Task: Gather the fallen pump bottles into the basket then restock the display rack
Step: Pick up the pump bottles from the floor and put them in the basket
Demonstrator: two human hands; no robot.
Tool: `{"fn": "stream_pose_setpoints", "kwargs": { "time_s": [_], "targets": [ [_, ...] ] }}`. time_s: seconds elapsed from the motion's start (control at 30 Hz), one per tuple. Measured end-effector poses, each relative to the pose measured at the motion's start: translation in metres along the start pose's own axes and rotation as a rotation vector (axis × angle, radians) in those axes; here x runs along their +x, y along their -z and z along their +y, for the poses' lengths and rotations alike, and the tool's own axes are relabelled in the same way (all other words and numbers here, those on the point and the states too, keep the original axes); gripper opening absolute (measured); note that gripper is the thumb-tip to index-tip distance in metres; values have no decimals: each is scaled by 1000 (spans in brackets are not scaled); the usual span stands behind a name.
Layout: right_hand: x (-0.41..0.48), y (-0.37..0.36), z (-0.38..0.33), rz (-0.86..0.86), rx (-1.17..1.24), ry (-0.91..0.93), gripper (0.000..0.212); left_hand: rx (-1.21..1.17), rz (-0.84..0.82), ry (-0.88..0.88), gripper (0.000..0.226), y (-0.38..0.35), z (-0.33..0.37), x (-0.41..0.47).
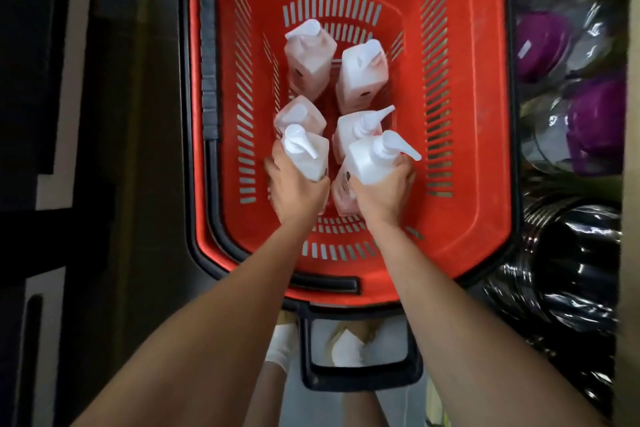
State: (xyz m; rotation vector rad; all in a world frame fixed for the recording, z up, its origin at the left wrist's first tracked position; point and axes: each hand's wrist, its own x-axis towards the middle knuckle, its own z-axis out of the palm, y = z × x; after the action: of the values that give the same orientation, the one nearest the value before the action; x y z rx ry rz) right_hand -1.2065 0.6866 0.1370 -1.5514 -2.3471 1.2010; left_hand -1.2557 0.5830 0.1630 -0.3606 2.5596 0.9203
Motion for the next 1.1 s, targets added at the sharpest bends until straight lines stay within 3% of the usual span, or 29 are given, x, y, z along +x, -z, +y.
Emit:
{"fn": "stream_pose_setpoints", "kwargs": {
  "time_s": [0.5,0.73,0.93,1.1],
  "targets": [
    [40,-55,42,-33,-1,-127,89,-37,-72,162,92,-57,-36,39],
    [42,-65,43,-23,76,-116,89,-87,-55,34,92,-67,-45,48],
    [30,-65,49,-181,73,-111,99,-320,-153,-2,74,-56,-39,39],
    [22,-58,48,-331,84,-209,95,-368,-217,51,59,-42,-38,45]
  ]
}}
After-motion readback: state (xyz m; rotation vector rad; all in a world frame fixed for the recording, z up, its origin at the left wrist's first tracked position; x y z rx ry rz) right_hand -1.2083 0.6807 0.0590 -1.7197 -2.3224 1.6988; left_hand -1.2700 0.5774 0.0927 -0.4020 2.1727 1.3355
